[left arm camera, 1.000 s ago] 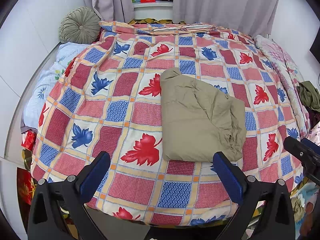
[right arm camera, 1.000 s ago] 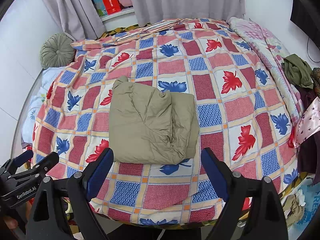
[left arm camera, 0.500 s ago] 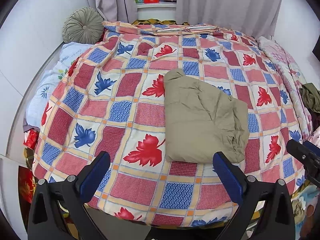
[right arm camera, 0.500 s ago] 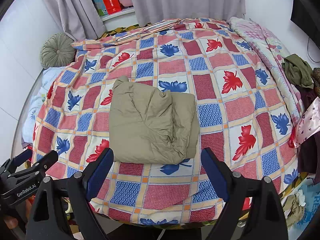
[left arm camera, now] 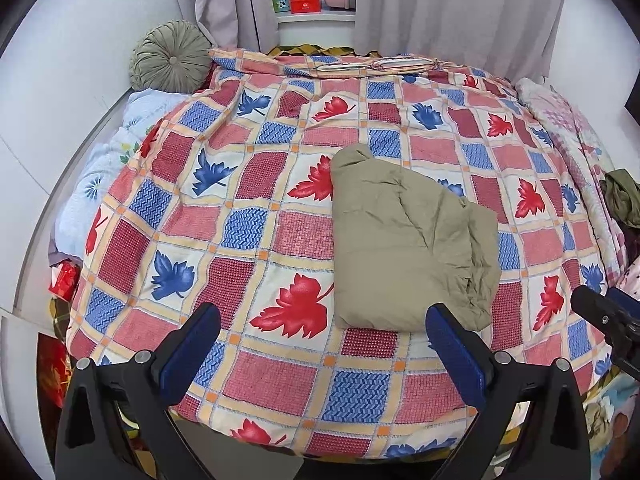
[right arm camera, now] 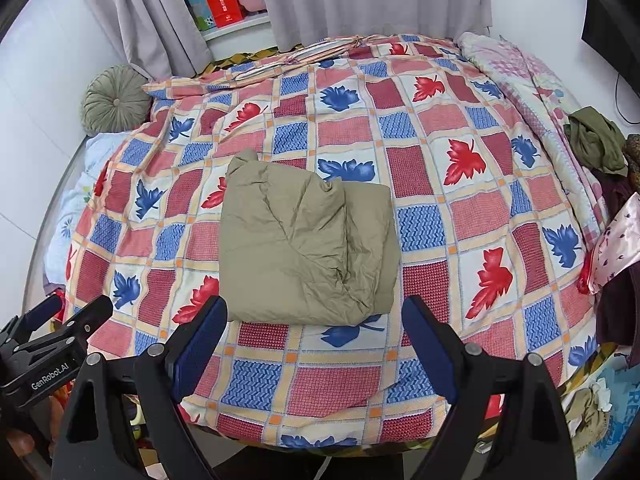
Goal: Fold large clothes
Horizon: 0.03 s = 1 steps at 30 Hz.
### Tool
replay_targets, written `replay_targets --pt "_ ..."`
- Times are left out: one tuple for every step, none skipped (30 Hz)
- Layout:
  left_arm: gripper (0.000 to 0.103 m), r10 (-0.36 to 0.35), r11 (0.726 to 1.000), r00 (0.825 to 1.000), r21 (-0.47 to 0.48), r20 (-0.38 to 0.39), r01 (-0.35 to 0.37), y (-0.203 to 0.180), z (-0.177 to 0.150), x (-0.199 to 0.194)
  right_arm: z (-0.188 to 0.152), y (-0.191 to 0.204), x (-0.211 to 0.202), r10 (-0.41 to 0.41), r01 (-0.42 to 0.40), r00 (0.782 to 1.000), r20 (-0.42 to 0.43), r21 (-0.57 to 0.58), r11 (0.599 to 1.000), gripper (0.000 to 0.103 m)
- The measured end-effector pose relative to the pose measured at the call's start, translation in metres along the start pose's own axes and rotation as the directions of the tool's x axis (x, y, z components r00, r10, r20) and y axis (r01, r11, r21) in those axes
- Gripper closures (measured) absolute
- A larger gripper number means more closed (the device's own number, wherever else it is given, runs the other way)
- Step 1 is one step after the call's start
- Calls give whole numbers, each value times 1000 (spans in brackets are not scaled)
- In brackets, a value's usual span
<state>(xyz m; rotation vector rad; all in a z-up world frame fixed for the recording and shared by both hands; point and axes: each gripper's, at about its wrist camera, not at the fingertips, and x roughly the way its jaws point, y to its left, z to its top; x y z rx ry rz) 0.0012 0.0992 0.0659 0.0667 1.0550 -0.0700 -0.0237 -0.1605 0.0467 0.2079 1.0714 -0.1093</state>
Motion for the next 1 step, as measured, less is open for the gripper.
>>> replay_targets --pt "0 -6 1000 1000 -3 -5 6 0 0 0 0 0 0 0 0 1000 0 1 1000 12"
